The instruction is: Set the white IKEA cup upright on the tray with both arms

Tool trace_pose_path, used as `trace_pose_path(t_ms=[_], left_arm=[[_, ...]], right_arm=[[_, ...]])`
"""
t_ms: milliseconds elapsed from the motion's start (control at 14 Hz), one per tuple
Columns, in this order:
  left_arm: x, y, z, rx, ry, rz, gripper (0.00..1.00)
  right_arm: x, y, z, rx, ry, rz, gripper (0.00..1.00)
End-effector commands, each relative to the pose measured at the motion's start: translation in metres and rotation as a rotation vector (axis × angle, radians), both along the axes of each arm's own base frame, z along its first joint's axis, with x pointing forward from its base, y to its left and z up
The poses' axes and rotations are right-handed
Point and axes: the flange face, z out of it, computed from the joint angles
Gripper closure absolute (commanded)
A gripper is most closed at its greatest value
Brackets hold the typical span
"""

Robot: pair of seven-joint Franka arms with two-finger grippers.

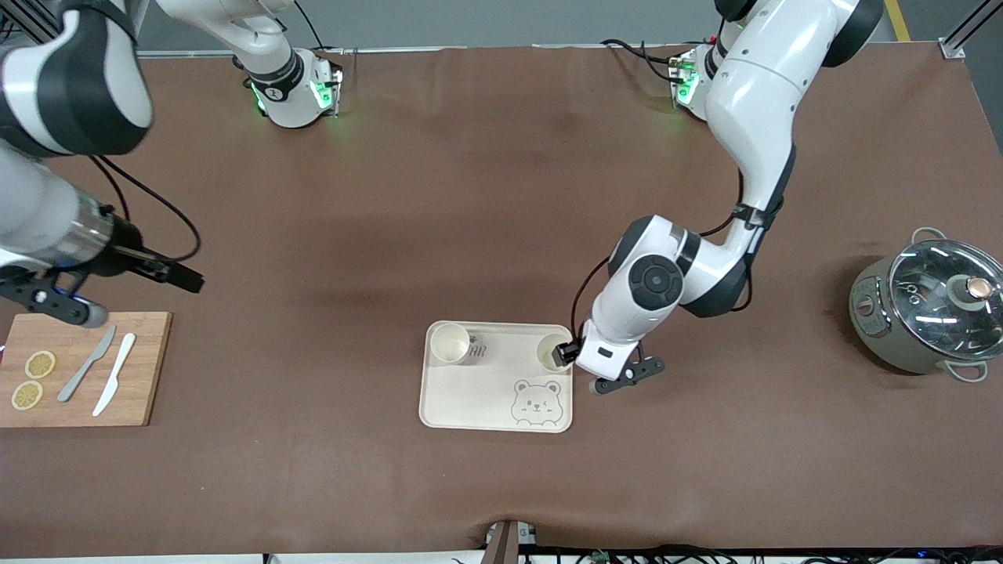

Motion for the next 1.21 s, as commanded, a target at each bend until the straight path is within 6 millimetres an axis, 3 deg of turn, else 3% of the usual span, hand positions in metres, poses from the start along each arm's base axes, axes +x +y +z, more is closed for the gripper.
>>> trace_pose_path(t_ms=[0, 143, 357, 500, 714, 786, 1071, 1143], left_arm=[[0.017, 0.052, 0.061, 0.056, -0.064, 0.014, 0.0], [0.024, 0.085, 0.088, 0.099, -0.077, -0.006, 0.0], [0.034, 0.149, 0.138, 0.129, -0.099, -0.041, 0.0], [0.035, 0.187, 0.166, 0.124, -0.099, 0.007, 0.0], [0.016, 0.208, 0.221, 0.138, -0.092, 0.037, 0.0], [0.011, 0.227, 0.236, 0.153, -0.081, 0.061, 0.0], [0.006, 0.24, 0.263, 0.188, -0.126, -0.113, 0.0], [0.001, 0.245, 0.278, 0.193, -0.151, -0.158, 0.0]], right_arm=[[-0.029, -0.031, 0.029, 0.001, -0.015, 0.102, 0.0], [-0.043, -0.05, 0.049, 0.006, -0.012, 0.159, 0.0], [-0.063, -0.083, 0.074, 0.02, -0.031, 0.309, 0.0], [-0.074, -0.092, 0.083, 0.03, -0.019, 0.327, 0.0], [-0.075, -0.09, 0.102, 0.016, -0.04, 0.327, 0.0], [-0.079, -0.089, 0.1, 0.024, -0.011, 0.329, 0.0], [-0.076, -0.089, 0.104, 0.022, -0.034, 0.336, 0.0], [-0.076, -0.088, 0.104, 0.022, -0.034, 0.339, 0.0]])
